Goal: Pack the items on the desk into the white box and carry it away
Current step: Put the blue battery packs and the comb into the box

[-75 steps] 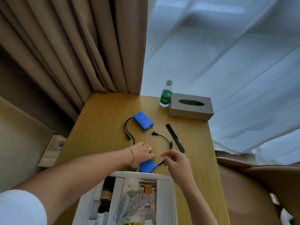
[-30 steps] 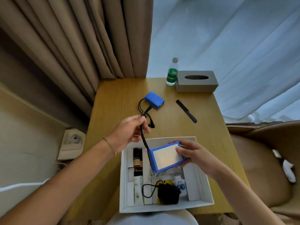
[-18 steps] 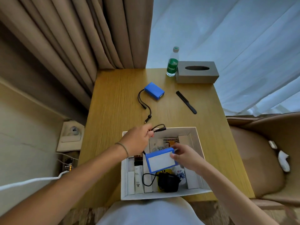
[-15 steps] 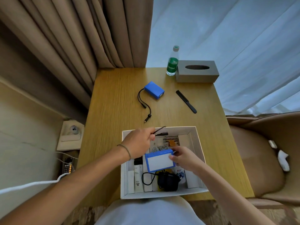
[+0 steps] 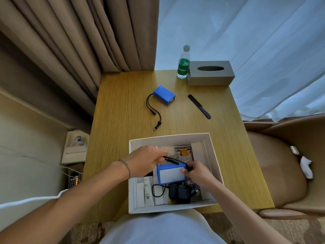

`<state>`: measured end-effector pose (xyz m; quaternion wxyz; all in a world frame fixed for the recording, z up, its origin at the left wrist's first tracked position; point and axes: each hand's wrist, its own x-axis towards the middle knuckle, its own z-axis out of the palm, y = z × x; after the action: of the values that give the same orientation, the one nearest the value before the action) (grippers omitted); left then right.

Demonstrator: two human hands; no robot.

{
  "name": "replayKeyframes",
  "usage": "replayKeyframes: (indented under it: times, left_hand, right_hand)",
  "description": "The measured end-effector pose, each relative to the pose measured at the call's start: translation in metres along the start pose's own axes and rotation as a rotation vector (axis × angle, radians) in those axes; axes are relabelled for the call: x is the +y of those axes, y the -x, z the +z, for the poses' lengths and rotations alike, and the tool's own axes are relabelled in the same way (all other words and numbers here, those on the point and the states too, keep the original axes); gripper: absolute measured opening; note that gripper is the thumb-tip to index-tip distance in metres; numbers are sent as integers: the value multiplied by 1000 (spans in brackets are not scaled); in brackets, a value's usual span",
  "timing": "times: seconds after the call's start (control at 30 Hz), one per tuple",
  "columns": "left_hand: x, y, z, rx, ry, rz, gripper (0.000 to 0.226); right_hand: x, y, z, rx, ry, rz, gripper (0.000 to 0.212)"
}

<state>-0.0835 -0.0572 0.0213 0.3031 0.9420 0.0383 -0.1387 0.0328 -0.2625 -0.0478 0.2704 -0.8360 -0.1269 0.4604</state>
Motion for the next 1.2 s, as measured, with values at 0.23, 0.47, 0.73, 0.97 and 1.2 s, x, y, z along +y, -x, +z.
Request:
replayKeyframes:
  times: [0.23,0.47,0.73,0.97,1.2]
  left_hand:
    - [-3,-19,12,94,-24,-50,19]
    - [-2,-64,37,191,-282,-78,15]
    - [3,-81,61,101,-556,-33,22]
    - [-4,-85,69,138,-356,-72,27]
    - [6,-52,38,303,-123,68,22]
  right_hand:
    - [7,2,-3,-4,-58,-10,34]
    - [8,6,-13,170,-43,-37,48]
    - [-1,20,-14,295,-146,-127,41]
    - [-13,29,-24,338,-194,-208,29]
    - [-53,18,-47,419,-188,-443,30]
